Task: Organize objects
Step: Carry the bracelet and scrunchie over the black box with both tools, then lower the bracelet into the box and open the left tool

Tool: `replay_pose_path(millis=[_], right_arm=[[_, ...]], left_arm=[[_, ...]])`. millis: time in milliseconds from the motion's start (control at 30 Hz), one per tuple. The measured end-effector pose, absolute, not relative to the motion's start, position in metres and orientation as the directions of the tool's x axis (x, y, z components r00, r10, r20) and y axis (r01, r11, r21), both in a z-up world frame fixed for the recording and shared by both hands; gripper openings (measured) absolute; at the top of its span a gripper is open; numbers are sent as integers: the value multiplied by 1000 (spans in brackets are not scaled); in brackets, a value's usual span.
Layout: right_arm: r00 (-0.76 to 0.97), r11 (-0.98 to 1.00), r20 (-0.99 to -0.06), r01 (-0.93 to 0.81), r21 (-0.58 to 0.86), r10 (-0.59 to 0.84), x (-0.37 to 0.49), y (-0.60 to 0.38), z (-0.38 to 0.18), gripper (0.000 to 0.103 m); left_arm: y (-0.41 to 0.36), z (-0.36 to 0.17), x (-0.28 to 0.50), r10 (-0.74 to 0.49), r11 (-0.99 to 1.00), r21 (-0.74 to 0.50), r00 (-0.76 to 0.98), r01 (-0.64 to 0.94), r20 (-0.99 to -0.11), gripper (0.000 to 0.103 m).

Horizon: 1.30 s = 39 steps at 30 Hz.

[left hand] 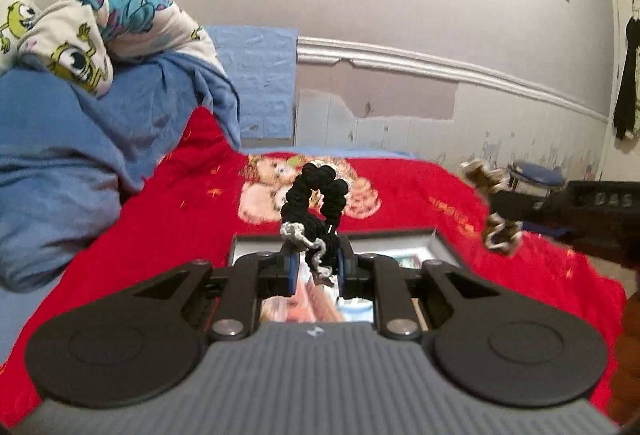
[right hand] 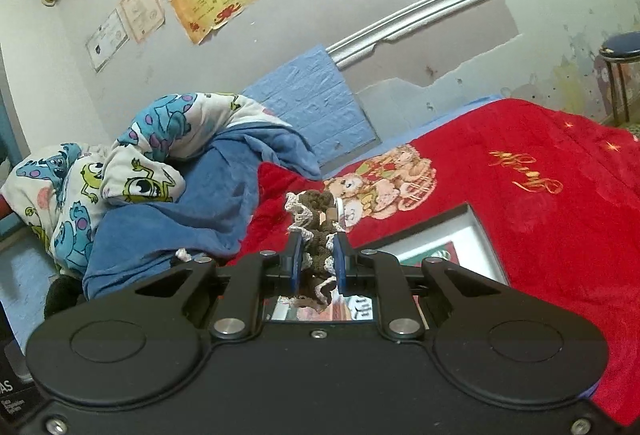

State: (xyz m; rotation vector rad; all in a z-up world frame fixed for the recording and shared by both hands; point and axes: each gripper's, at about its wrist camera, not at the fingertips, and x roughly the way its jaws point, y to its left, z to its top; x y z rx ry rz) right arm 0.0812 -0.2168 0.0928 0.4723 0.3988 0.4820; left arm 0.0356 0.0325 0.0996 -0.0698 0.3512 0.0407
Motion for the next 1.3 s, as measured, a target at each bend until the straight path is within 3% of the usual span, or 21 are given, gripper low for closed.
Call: replay_pose_path(millis=[167,300,533,633,867,1300], right_arm=[[780,757,-305,-303,579,546,119,-211,101,17],[778,769,-347,-256,585,523,144,-211,83,17],[733,758,-452,-132,638,508,173,-228,9,17],[714,758,-481,-105,644,508,177,-231,-6,8],[699,823,-560,-73,564,446,173,-223,-12,7],[679,787,-556,-54,614,480,174,-225,-21,7]], left_arm=[[22,116,68,20,991,-115,938,-64,-346,22],[14,95,90,-40,990,-137,928,-11,-370,22],[-4,27,132,-77,993,-119,823,12,-562,22],[-8,11,136,-92,993,-115,804,29,-588,22],[-16,-8,142,-71,997,-78,748,25,-659,22],[-21,-11,145,-48,998,-54,711,14,-702,26]])
